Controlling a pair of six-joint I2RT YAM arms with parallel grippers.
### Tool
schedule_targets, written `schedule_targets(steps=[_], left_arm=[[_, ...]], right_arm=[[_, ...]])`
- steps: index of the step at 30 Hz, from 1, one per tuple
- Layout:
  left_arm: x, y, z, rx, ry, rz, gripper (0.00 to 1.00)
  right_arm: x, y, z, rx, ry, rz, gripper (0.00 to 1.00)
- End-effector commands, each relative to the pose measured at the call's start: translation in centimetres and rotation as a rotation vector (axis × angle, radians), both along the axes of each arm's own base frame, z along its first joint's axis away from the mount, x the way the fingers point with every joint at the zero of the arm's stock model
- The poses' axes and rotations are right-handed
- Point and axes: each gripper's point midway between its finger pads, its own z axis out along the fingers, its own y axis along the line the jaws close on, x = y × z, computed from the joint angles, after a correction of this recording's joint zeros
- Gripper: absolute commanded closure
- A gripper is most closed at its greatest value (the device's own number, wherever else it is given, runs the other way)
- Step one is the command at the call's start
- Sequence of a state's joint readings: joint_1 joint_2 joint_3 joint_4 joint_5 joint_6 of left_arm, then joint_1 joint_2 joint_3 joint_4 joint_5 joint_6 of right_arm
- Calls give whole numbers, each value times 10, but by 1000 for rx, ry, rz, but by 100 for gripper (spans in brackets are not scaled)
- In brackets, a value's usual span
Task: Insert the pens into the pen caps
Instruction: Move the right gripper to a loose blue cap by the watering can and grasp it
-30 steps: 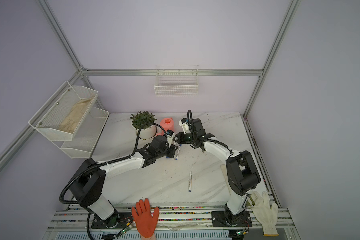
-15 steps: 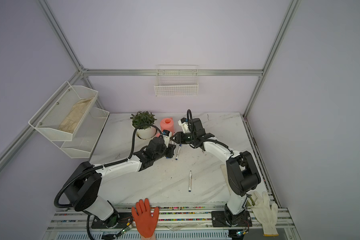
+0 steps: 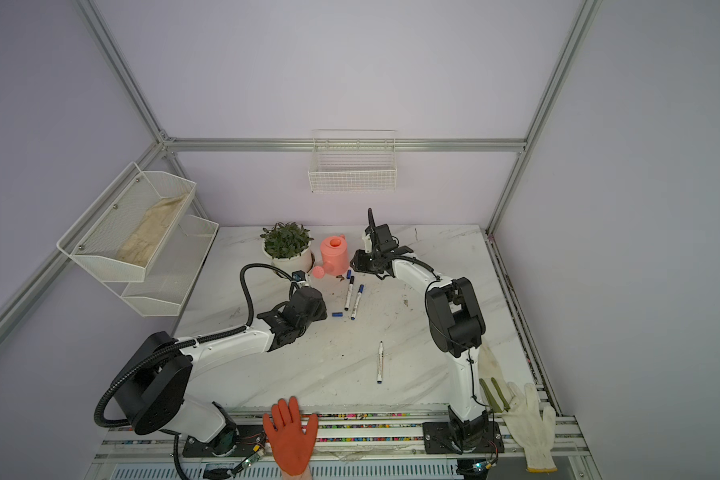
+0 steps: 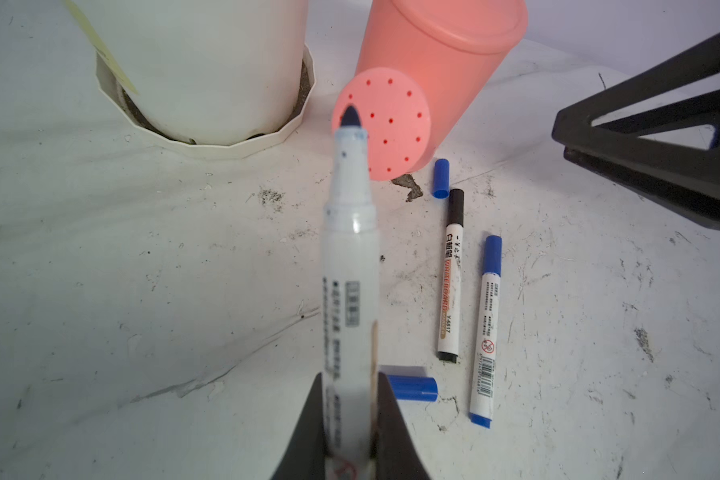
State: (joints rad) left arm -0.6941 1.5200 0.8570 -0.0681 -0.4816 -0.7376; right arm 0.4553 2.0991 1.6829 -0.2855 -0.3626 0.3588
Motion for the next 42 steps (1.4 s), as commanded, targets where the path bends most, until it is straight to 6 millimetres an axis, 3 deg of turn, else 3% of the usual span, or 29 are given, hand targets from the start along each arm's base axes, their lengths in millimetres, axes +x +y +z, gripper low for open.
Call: schedule_targets(steps=[1, 8, 21, 33, 42], left_arm=[[0, 11, 12, 4, -62, 31, 100], [2, 16, 18, 1, -83, 10, 100], [2, 23, 11, -10, -64, 18, 100], [2, 21, 8, -18, -46, 19, 100], [1, 22, 5, -9, -37, 19, 100]], right_arm=[[7, 7, 3, -25, -2, 18, 61], [24, 17, -23, -79, 21, 51, 61], [48, 23, -47, -139, -8, 69, 61], [44, 26, -78, -242, -5, 97, 61], [29, 33, -107, -399, 4, 124, 61]])
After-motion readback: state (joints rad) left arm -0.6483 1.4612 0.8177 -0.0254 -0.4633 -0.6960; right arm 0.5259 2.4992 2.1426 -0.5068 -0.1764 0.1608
